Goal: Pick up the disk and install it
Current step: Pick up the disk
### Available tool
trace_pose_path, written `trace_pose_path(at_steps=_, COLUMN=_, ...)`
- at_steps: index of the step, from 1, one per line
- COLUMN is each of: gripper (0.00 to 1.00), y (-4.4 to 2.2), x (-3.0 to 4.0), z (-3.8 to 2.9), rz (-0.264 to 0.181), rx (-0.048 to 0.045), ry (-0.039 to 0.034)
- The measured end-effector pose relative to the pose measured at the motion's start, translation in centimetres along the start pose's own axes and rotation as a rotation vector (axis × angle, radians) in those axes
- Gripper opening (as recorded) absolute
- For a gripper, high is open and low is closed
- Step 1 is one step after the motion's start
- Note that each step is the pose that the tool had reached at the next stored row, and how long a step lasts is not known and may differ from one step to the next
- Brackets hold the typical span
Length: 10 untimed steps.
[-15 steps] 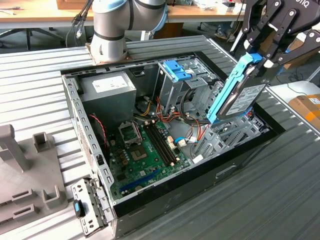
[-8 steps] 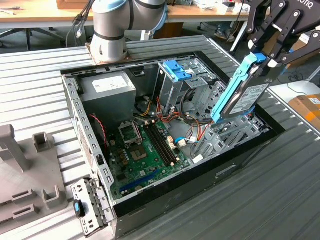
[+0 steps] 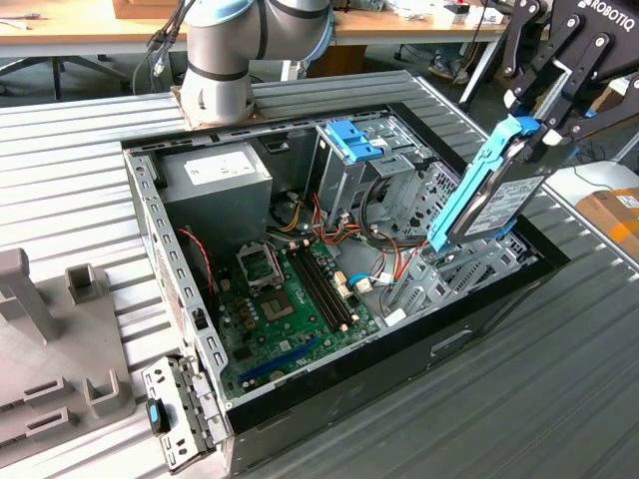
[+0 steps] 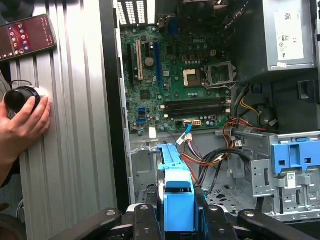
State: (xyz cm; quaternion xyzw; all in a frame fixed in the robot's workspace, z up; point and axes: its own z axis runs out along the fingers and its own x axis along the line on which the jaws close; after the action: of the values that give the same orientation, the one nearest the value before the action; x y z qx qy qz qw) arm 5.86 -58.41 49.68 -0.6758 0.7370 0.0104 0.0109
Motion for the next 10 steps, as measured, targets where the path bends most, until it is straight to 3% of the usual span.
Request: trace_pose_path(at_steps=10, gripper=0.36, y=-0.28, x=0.79, z=1.19, rz=0.020, rx=0.0006, ry=0.0004)
